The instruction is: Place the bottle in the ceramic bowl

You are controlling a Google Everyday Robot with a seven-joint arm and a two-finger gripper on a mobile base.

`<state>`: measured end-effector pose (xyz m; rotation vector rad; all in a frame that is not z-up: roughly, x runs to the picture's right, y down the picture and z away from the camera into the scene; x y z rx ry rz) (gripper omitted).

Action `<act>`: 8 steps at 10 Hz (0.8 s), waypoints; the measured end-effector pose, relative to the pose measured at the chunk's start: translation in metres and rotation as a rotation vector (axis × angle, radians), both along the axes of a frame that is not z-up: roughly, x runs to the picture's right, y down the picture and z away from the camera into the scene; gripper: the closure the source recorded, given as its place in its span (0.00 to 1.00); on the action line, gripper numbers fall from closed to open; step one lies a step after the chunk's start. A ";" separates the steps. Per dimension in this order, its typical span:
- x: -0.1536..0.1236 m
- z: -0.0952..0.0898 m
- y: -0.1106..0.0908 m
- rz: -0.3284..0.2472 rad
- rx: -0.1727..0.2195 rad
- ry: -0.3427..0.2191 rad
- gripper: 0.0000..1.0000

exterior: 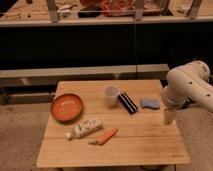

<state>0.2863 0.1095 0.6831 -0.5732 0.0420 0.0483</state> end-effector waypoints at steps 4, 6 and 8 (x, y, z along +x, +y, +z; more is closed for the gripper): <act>0.000 0.000 0.000 0.000 0.000 0.000 0.20; -0.008 -0.002 -0.003 -0.009 0.019 -0.027 0.20; -0.031 -0.006 -0.006 -0.017 0.043 -0.071 0.20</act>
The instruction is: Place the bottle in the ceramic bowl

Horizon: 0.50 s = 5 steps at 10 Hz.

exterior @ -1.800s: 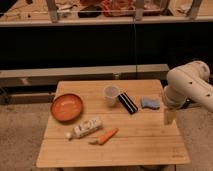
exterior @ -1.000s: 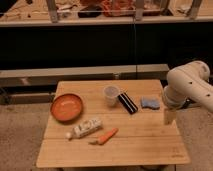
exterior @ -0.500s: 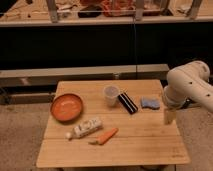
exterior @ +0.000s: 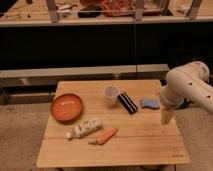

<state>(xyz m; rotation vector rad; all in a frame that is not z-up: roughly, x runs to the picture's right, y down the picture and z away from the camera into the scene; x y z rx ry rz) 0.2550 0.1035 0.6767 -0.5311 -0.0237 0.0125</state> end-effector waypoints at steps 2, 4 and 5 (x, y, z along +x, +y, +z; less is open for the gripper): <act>-0.030 -0.004 -0.005 -0.010 0.023 -0.049 0.20; -0.048 -0.009 -0.008 -0.023 0.045 -0.092 0.20; -0.058 -0.010 -0.007 -0.029 0.050 -0.110 0.20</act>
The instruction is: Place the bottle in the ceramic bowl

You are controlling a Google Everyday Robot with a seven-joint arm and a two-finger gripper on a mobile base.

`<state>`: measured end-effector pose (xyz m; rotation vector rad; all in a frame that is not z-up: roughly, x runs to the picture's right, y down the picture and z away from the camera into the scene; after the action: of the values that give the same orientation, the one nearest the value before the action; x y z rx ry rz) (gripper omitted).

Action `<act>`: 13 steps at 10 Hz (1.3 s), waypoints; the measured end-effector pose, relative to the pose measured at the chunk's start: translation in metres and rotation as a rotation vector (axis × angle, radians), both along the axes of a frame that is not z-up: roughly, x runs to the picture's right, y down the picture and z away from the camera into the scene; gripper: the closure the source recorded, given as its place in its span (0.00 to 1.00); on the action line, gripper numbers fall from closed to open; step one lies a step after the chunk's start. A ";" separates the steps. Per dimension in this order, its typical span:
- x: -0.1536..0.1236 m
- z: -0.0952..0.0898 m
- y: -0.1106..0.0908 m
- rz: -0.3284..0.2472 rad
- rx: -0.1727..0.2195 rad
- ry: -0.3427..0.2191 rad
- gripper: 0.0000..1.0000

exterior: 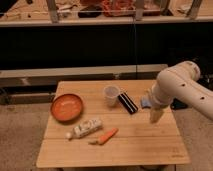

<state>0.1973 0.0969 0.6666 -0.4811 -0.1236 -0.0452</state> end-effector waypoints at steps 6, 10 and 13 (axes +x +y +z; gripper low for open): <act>-0.076 -0.011 0.014 -0.090 0.006 -0.134 0.20; -0.102 -0.006 0.027 -0.137 -0.018 -0.174 0.20; -0.132 0.002 0.047 -0.178 -0.040 -0.218 0.20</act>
<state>0.0649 0.1435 0.6683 -0.5258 -0.2961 -0.2703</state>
